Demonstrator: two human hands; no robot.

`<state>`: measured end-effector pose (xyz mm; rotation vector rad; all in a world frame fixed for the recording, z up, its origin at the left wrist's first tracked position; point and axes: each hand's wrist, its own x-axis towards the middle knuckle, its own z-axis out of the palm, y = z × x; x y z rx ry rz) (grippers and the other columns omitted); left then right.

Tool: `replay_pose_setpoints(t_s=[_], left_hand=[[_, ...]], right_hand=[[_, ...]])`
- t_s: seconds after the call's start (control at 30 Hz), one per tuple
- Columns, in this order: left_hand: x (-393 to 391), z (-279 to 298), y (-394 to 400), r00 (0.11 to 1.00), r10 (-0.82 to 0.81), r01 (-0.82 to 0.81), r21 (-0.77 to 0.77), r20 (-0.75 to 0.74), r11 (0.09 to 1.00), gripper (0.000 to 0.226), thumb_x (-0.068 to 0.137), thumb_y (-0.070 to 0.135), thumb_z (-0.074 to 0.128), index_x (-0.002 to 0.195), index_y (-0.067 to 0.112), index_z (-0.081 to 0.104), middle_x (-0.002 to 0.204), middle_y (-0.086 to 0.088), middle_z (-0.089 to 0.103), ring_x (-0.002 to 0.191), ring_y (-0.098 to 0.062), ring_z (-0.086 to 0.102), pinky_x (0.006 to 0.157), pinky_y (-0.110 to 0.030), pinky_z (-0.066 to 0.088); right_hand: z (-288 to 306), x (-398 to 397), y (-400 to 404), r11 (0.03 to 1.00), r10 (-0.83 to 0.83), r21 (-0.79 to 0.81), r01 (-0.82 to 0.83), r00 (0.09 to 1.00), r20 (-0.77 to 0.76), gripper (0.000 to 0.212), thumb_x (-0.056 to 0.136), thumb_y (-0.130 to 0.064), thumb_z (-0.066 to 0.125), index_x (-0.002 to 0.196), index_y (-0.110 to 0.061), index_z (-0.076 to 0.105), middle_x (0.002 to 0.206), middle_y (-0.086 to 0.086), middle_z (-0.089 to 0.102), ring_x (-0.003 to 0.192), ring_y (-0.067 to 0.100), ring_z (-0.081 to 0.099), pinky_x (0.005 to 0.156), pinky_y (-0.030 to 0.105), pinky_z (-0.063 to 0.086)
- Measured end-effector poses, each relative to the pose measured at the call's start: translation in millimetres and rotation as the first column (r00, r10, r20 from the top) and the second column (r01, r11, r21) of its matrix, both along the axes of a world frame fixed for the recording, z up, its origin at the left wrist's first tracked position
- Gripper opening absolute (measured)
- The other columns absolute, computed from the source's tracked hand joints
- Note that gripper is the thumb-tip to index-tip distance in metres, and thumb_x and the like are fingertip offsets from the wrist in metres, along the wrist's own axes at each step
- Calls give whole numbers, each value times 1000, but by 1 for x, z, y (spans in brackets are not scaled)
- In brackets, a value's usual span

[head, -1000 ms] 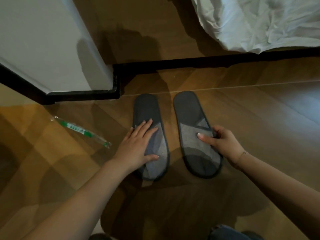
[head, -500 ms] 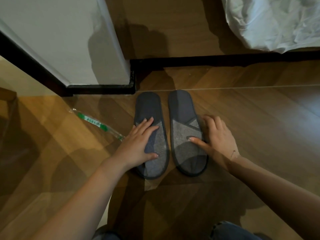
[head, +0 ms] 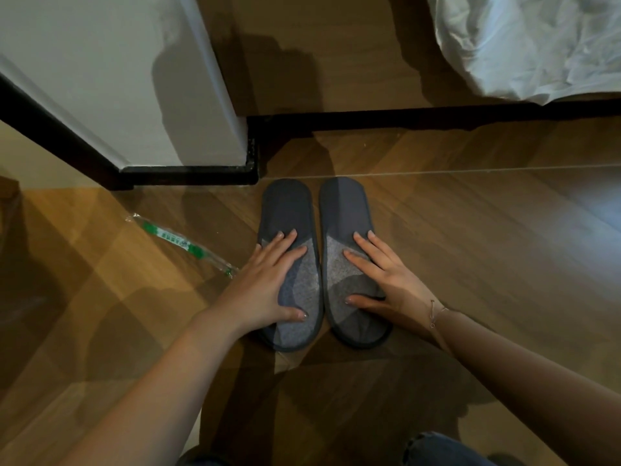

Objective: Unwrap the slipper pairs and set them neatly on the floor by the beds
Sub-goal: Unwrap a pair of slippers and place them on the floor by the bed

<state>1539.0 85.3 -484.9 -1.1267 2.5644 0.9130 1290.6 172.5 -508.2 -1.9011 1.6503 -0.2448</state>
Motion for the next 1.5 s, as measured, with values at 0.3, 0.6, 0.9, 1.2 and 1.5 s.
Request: replay_pose_setpoints(t_s=[0.3, 0.6, 0.9, 1.2, 1.5], left_hand=[[0, 9, 0, 999, 30, -30, -13, -28, 999, 100, 76, 60, 66, 152, 34, 6, 158, 14, -20, 145, -10, -20, 119, -40, -5], [-13, 33, -13, 911, 292, -285, 64, -292, 956, 79, 86, 36, 66, 149, 39, 17, 156, 26, 0, 145, -4, 9, 116, -33, 22], [-30, 108, -20, 731, 617, -538, 310, -292, 784, 73, 87, 27, 67, 147, 35, 26, 152, 13, 28, 138, -4, 28, 106, -21, 28], [-37, 291, -16, 578, 789, -610, 530, -210, 588, 60, 87, 13, 66, 138, 31, 39, 142, 10, 45, 123, -5, 49, 98, -23, 39], [-41, 546, -1, 459, 875, -618, 653, -154, 439, 51, 87, 9, 65, 129, 30, 46, 132, 9, 52, 117, -8, 55, 100, -32, 46]], right_hand=[[9, -3, -2, 999, 6, -43, -3, 998, 63, 69, 86, -56, 49, 145, -22, 35, 159, -2, 12, 148, 17, -2, 119, 35, 9], [20, -19, -20, 958, -142, -242, 154, 988, 68, 52, 90, -38, 45, 131, -8, 55, 143, 13, 45, 135, 16, 32, 113, 27, 24], [112, -20, -35, 954, -301, 26, 300, 948, 104, 46, 93, -16, 53, 139, -14, 46, 144, 4, 45, 132, 17, 43, 105, 21, 30], [299, 8, -43, 806, -591, 303, 508, 719, 367, 34, 95, -15, 53, 129, -20, 56, 117, -9, 62, 99, -8, 57, 80, 0, 44], [557, 3, -13, 683, -729, 485, 546, 548, 409, 31, 95, -18, 53, 126, -20, 55, 112, -12, 61, 104, 0, 58, 79, 11, 51]])
